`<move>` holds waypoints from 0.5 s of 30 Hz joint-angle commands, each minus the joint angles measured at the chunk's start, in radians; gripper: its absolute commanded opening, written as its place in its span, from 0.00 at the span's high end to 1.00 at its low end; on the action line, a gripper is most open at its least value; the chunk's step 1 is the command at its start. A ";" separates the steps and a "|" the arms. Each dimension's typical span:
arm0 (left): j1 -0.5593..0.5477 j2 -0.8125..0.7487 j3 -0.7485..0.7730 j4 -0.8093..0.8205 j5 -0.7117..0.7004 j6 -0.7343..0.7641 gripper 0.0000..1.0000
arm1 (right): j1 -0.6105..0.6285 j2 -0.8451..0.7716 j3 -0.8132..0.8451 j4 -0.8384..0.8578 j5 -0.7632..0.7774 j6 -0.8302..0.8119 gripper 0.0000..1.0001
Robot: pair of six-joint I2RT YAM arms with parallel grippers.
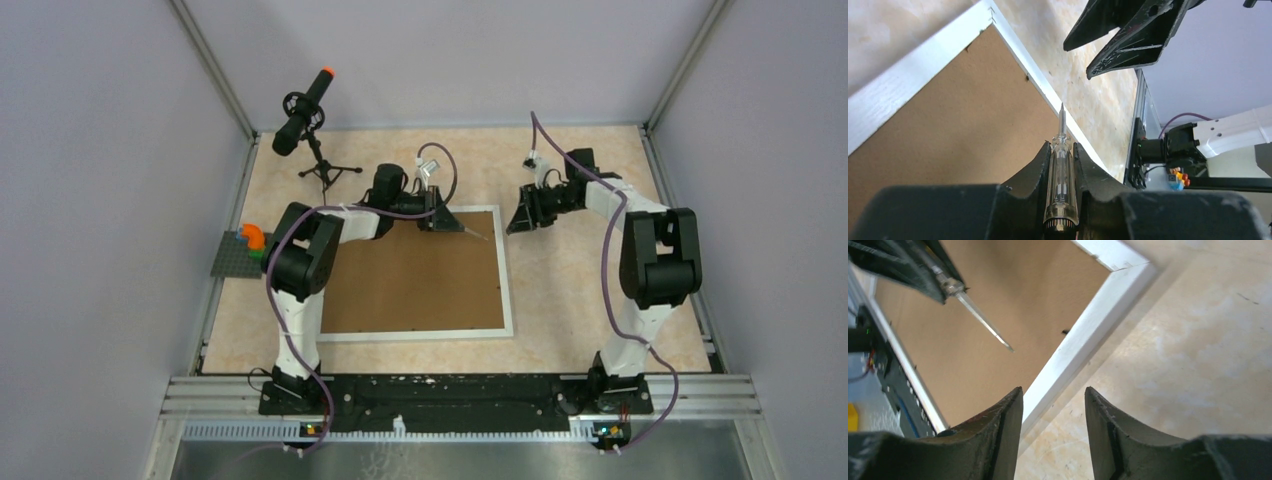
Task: Take the photo out of the frame
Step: Adjust the screwdriver, then release the photo frame item from the photo frame.
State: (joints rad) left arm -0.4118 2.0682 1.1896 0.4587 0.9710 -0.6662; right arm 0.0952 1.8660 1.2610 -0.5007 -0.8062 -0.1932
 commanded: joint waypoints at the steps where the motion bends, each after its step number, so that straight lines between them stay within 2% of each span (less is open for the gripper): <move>1: -0.005 0.014 -0.042 0.260 -0.061 -0.100 1.00 | -0.008 0.016 -0.020 0.127 0.056 0.167 0.55; 8: -0.005 0.067 -0.042 0.345 -0.082 -0.086 1.00 | -0.008 0.087 -0.030 0.174 0.033 0.253 0.60; 15: -0.005 0.095 -0.043 0.343 -0.085 -0.064 1.00 | -0.005 0.115 -0.026 0.194 0.033 0.285 0.64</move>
State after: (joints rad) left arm -0.4149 2.1578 1.1507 0.7284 0.8940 -0.7429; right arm 0.0933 1.9778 1.2301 -0.3553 -0.7704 0.0555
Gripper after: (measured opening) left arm 0.234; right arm 0.374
